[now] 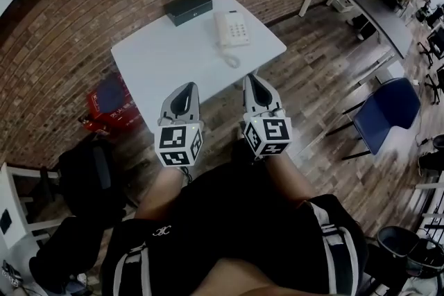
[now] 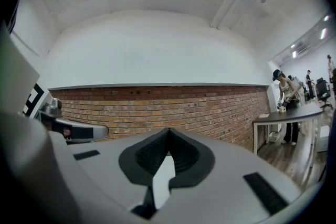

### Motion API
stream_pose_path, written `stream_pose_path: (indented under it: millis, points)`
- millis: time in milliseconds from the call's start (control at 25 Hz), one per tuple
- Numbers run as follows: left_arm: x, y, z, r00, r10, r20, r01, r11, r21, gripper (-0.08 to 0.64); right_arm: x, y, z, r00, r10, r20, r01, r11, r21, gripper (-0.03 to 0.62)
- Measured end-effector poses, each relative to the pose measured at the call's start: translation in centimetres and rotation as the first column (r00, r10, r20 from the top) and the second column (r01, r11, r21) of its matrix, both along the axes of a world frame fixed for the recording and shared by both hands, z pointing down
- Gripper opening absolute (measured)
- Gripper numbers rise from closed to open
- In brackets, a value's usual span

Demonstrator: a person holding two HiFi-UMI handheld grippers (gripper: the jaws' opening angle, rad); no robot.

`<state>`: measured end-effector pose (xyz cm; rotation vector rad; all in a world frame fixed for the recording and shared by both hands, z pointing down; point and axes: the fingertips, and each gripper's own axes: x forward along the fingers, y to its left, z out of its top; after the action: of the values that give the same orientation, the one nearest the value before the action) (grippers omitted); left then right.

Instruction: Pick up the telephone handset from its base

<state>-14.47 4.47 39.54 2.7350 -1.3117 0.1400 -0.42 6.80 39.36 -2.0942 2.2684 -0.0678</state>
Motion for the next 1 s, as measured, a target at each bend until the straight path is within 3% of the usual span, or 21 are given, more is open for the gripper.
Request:
stream_pose_path:
  millis: [640, 1000]
  points:
    - [1.4, -8.0, 0.0, 0.999, -0.042, -0.004, 0.042, 0.999, 0.023, 0.002, 2.6, -8.7, -0.3, 1.0, -0.006, -0.021, 0.006, 1.0, 0.028, -0.003]
    - [4.3, -15.0, 0.8, 0.997, -0.076, 0.009, 0.076, 0.997, -0.007, 0.002, 5.3, -16.6, 1.7, 0.999, -0.014, -0.051, 0.012, 0.999, -0.046, -0.003]
